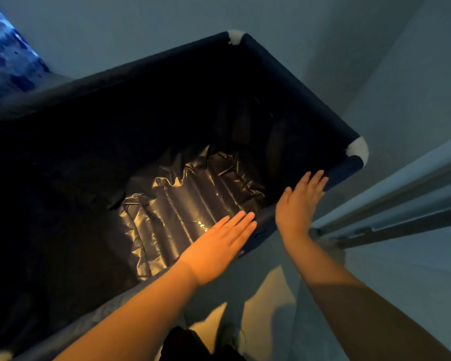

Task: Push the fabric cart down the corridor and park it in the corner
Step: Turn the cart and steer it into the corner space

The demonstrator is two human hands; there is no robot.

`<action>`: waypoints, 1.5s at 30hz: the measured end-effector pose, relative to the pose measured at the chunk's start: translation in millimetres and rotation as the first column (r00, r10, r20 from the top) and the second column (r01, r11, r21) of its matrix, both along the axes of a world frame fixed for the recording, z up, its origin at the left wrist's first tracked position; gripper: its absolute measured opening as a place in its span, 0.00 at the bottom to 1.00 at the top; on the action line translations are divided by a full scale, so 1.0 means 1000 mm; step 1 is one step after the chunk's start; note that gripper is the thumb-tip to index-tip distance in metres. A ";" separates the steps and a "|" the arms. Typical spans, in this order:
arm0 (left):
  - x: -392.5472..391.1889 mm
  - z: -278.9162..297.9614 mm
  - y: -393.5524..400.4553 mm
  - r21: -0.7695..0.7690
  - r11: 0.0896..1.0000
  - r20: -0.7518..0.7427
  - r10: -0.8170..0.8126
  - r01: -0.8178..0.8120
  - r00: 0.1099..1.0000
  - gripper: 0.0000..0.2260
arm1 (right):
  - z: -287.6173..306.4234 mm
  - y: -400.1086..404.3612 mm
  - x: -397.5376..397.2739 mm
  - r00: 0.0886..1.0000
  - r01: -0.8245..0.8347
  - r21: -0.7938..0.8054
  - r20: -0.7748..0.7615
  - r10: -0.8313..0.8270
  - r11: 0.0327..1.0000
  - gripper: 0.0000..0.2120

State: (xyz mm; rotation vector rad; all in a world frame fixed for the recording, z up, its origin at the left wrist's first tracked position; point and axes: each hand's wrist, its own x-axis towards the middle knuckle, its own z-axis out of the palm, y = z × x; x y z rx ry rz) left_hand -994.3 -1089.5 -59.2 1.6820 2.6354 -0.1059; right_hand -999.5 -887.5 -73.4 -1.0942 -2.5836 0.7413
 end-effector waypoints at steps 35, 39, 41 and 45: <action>-0.166 0.000 -0.106 -0.005 0.999 0.043 0.040 -0.040 0.998 0.32 | 0.003 -0.174 -0.091 0.916 -0.389 0.230 0.199 0.348 0.892 0.24; -0.218 0.002 -0.177 0.064 0.988 0.052 0.139 -0.142 0.989 0.30 | 0.006 -0.214 -0.125 0.782 -0.623 0.224 0.220 0.583 0.750 0.26; -0.241 0.006 -0.205 0.071 0.957 0.100 0.273 -0.281 0.957 0.30 | 0.007 -0.230 -0.149 0.711 -0.703 0.243 0.260 0.653 0.669 0.27; -0.285 0.004 -0.227 -0.014 0.861 0.118 0.507 -0.509 0.854 0.27 | 0.011 -0.245 -0.202 0.563 -0.826 0.249 0.357 0.745 0.506 0.29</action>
